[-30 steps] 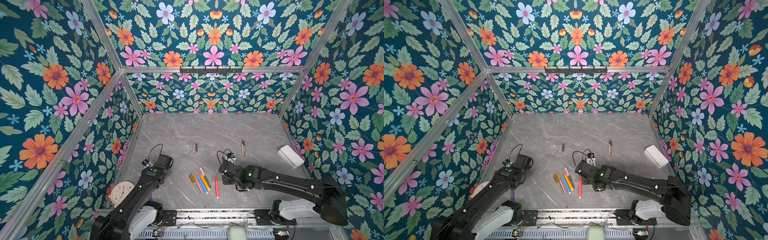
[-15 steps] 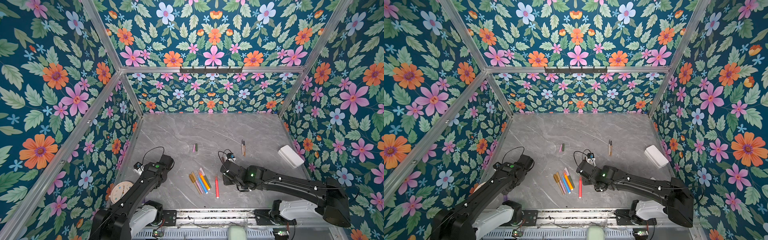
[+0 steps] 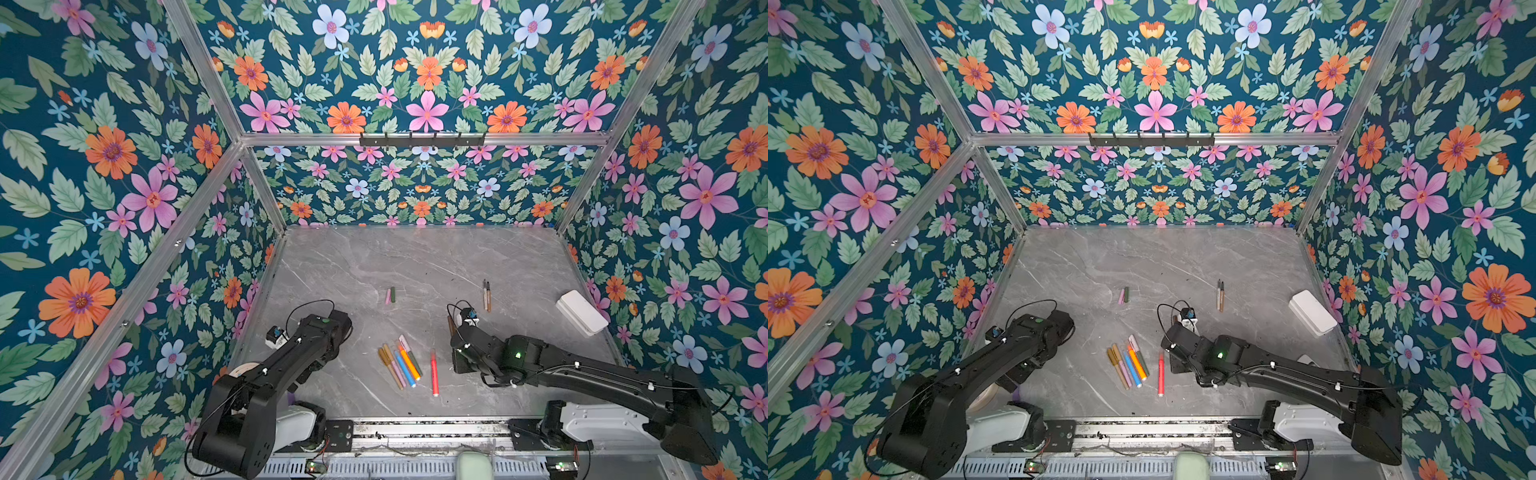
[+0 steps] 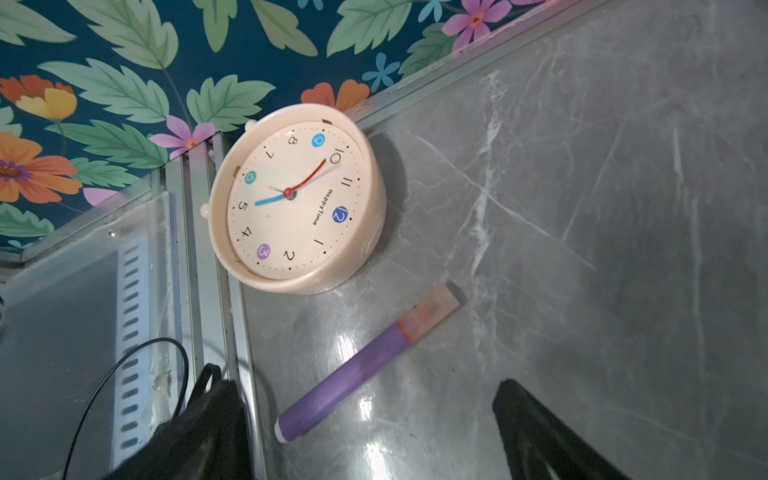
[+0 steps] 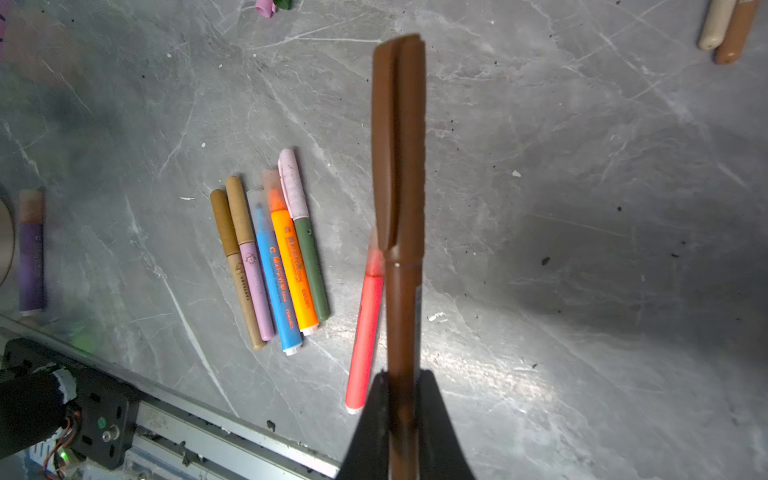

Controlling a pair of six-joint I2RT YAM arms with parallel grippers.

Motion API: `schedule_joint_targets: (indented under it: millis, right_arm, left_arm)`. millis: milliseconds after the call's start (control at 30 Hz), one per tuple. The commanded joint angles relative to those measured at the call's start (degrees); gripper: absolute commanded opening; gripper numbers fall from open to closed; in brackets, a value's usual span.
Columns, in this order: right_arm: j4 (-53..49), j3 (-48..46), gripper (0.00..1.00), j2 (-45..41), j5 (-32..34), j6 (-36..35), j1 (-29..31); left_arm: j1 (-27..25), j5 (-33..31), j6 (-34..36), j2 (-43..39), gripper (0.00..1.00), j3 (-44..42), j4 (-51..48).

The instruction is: Open the pen caps

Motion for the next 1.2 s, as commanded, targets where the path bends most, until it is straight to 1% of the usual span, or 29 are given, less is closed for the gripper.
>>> schedule_joint_targets:
  millis: [0,100,200,300,367,400,500,533,567,667,767,900,967,1067,1167]
  right_arm:
    - [-1.17,-0.63,0.0,-0.61,0.94,0.8,0.01]
    - [-0.69,-0.77,0.0,-0.13,0.78,0.89,0.01]
    - [-0.33,-0.27,0.0,0.79,0.29,0.73,0.01]
    - [-0.9,0.92,0.0,1.3,0.14,0.13,0.01]
    - [-2.09,1.89,0.0,1.43,0.48,-0.51,0.01]
    - [-2.6,2.24,0.0,1.38,0.78,-0.77,0.01]
    - [-4.2,2.91,0.0,1.42,1.47,-1.13,-0.03]
    - [-4.46,2.92,0.0,1.32,1.52,-1.17,-0.08]
    - [-4.5,2.84,0.0,1.28,1.4,-1.13,-0.12]
    - [-4.16,2.48,0.0,1.41,1.12,-1.04,-0.26]
    - [-3.8,2.77,0.0,2.27,0.7,-1.22,-0.41]
    - [-3.44,3.79,0.0,3.7,0.09,-1.38,-0.35]
    - [-3.53,4.23,0.0,3.99,-0.03,-1.39,-0.35]
    - [-4.04,4.57,0.0,3.91,0.06,-1.44,-0.34]
    - [-4.54,4.76,0.0,3.93,0.15,-1.31,-0.38]
  left_arm:
    - [0.33,-3.68,-3.95,2.2,0.99,1.71,-3.59]
    - [0.41,-6.04,-8.02,5.35,0.99,4.74,-7.87]
    - [0.62,-5.67,-11.15,9.6,0.99,7.06,-9.91]
    - [1.98,-3.47,-9.31,15.25,0.99,9.14,-8.33]
    - [2.52,-1.69,-7.07,15.77,0.99,8.07,-4.17]
    - [2.71,-0.62,-5.2,14.41,0.99,6.47,-0.81]
    - [5.16,4.12,1.13,4.67,0.98,-1.45,11.69]
    - [6.71,5.65,3.39,0.7,0.94,-4.25,15.56]
    - [8.37,7.22,5.97,-3.14,0.92,-6.68,19.4]
    - [12.08,9.36,10.41,-12.06,0.93,-11.12,24.61]
    - [14.16,9.88,13.4,-17.76,0.95,-12.68,26.14]
    - [16.73,12.54,19.12,-23.5,0.96,-15.63,31.6]
    - [18.82,14.6,21.51,-25.17,0.96,-17.06,34.08]
    - [22.14,16.42,22.74,-25.23,0.96,-18.13,34.87]
    - [26.91,21.74,25.15,-24.27,0.95,-20.17,38.08]
